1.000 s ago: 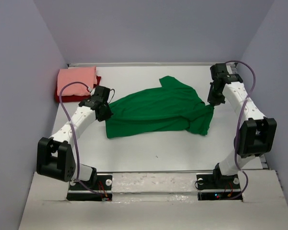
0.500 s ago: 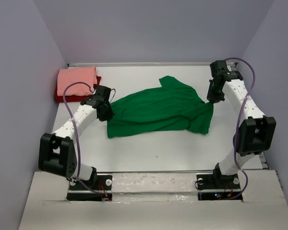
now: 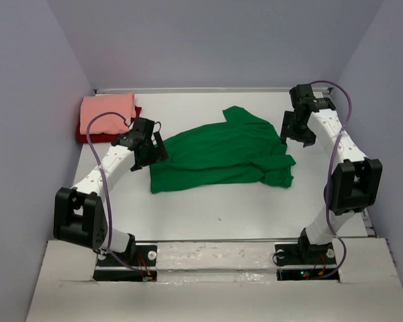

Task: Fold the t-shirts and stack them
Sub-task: Fold the flattened tshirt in 1/3 of the way

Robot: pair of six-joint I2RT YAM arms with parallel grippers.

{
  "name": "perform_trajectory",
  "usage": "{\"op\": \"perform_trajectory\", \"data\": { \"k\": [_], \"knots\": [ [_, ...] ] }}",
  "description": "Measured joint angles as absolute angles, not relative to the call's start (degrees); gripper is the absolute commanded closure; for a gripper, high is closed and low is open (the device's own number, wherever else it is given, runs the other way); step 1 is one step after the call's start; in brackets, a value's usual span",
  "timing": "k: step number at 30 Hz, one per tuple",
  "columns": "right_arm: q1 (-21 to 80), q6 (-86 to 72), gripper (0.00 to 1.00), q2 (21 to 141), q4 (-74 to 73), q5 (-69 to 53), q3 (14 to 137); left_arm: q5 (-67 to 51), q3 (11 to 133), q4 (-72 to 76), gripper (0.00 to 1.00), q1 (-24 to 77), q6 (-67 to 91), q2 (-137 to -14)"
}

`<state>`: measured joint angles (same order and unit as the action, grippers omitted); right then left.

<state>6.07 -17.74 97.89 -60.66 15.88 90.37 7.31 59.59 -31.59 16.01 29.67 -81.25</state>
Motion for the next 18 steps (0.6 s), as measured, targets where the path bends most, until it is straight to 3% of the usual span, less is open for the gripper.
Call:
{"op": "perform_trajectory", "data": {
  "k": [8, 14, 17, 18],
  "knots": [
    [7.29, -18.68, 0.27, 95.57, -60.97, 15.70, 90.67, 9.37, 61.41, -34.68, 0.01, 16.01, 30.44, -76.84],
    [8.73, -22.44, 0.29, 75.37, -55.68, 5.52, 73.56, 5.21, 58.00, -35.77, 0.02, 16.43, 32.16, -66.76],
    [8.78, -23.94, 0.42, 66.94, -54.92, -1.78, 64.99, 3.44, 55.94, -37.04, 0.06, 16.69, 32.93, -62.76],
    [8.78, -24.05, 0.62, 66.72, -55.11, -2.35, 64.42, 2.98, 56.01, -37.12, 0.12, 16.80, 33.19, -62.50]
  ]
}}
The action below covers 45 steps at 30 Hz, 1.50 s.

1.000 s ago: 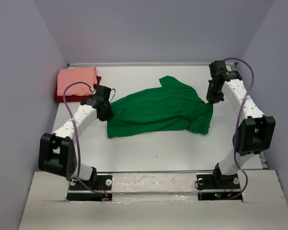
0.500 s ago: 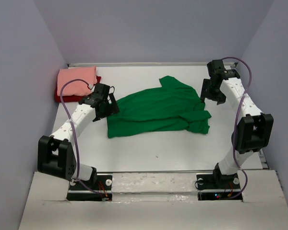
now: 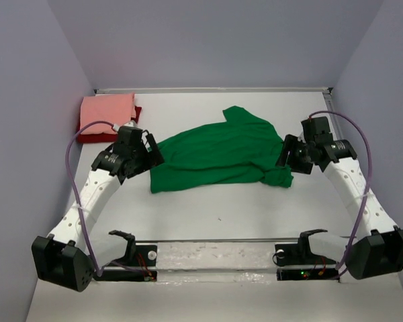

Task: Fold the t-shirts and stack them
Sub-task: Fold the flattened tshirt in 1/3 of the way

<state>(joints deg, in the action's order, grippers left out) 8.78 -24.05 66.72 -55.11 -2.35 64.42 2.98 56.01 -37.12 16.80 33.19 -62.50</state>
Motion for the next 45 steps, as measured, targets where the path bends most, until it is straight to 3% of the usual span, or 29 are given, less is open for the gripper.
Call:
{"op": "perform_trajectory", "data": {
  "k": [3, 5, 6, 7, 8, 18, 21, 25, 34, 45],
  "knots": [
    [8.80, -23.81, 0.97, 71.24, -55.13, -2.61, 66.13, 1.67, 58.26, -37.19, 0.24, 16.82, 33.36, -64.55],
    [8.82, -23.31, 1.00, 77.23, -54.85, -1.52, 69.47, 1.06, 62.65, -36.91, 0.54, 16.80, 33.21, -68.75],
    [8.82, -22.98, 1.00, 80.71, -55.27, -1.21, 72.40, 0.78, 65.52, -37.04, 0.89, 16.80, 32.71, -71.29],
    [8.82, -22.74, 1.00, 83.35, -55.02, -0.97, 75.00, 0.64, 67.96, -36.73, 0.89, 16.78, 32.82, -73.63],
    [8.82, -22.26, 1.00, 86.30, -54.85, -0.75, 78.94, 0.16, 71.55, -36.34, 1.00, 16.78, 32.38, -76.60],
    [8.82, -18.96, 1.00, 101.14, -57.89, -2.37, 109.27, -2.07, 88.05, -34.41, 1.00, 14.61, 30.41, -97.38],
    [8.82, -18.41, 1.00, 101.71, -59.29, -5.04, 114.30, -6.42, 88.66, -33.06, 0.86, 11.97, 30.33, -103.92],
    [8.84, -17.91, 1.00, 99.53, -59.79, -6.98, 113.93, -13.39, 88.60, -31.42, 0.75, 6.02, 31.16, -111.24],
    [8.84, -16.38, 1.00, 92.36, -60.69, -7.90, 105.84, -8.95, 97.69, -33.69, 0.55, -0.12, 30.20, -117.36],
    [8.84, -15.97, 1.00, 88.01, -61.54, -7.33, 105.14, -10.28, 97.62, -33.17, 0.56, -2.09, 29.87, -120.36]
  ]
}}
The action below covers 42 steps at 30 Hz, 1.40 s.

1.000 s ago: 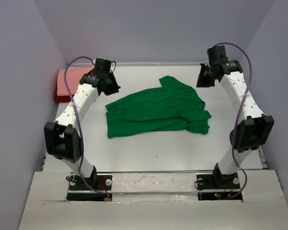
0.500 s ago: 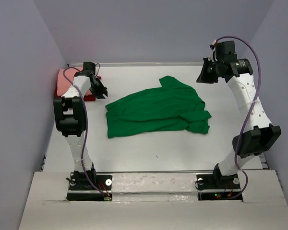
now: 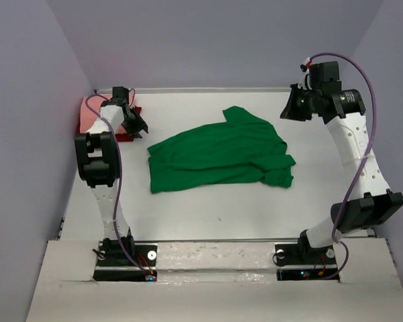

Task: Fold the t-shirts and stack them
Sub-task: Fold the flattened tshirt in 1/3 of the way

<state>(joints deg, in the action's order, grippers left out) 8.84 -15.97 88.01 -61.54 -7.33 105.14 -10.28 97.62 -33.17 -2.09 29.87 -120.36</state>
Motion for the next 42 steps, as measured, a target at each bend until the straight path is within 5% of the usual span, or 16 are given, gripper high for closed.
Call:
{"op": "perform_trajectory", "data": {
  "k": [16, 25, 42],
  "knots": [
    [8.84, -16.23, 1.00, 86.37, -61.60, -7.35, 109.93, -11.33, 92.09, -29.85, 0.58, -3.25, 29.61, -122.56],
    [8.84, -16.51, 1.00, 86.37, -61.54, -7.92, 111.35, -19.62, 82.78, -21.87, 0.44, -3.20, 30.33, -118.21],
    [8.84, -16.91, 1.00, 85.84, -61.73, -7.64, 113.21, -17.17, 78.72, -22.20, 0.46, -3.03, 31.20, -114.89]
  ]
}}
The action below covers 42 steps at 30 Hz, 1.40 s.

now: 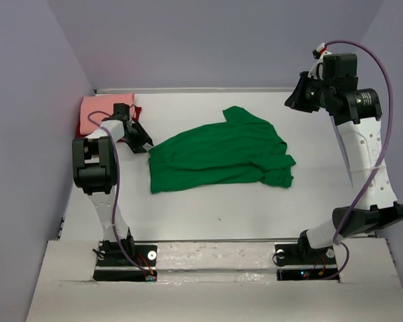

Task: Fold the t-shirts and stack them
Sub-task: Fold the flattened tshirt in 1/3 of the way

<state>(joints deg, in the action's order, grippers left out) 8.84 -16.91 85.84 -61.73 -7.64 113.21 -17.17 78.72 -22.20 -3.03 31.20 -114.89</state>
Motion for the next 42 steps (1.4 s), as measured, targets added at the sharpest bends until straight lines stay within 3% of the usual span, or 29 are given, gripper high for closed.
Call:
{"op": "perform_trajectory", "data": {
  "k": [6, 13, 34, 36, 37, 39, 42],
  "knots": [
    [8.84, -17.34, 1.00, 85.62, -61.76, -8.21, 113.60, -5.67, 79.02, -25.78, 0.46, -3.03, 31.35, -113.56],
    [8.84, -17.45, 1.00, 85.60, -62.04, -8.71, 117.23, -3.81, 77.10, -24.82, 0.46, -3.27, 31.31, -112.46],
    [8.84, -17.74, 1.00, 85.34, -62.13, -9.47, 117.27, -24.73, 71.59, -14.98, 0.48, -3.51, 30.50, -112.05],
    [8.84, -17.74, 1.00, 85.34, -62.19, -9.47, 117.38, -25.17, 71.61, -14.96, 0.60, -3.49, 30.52, -112.27],
    [8.84, -17.74, 1.00, 85.34, -62.19, -9.47, 117.47, -25.28, 71.64, -14.98, 0.78, -3.49, 30.55, -112.46],
    [8.84, -17.76, 1.00, 85.34, -62.19, -9.43, 117.71, -25.08, 71.83, -15.25, 1.00, -3.46, 30.26, -113.10],
    [8.84, -17.76, 1.00, 85.19, -62.22, -9.32, 117.82, -26.02, 72.69, -16.03, 1.00, -3.44, 31.03, -113.95]
  ]
}}
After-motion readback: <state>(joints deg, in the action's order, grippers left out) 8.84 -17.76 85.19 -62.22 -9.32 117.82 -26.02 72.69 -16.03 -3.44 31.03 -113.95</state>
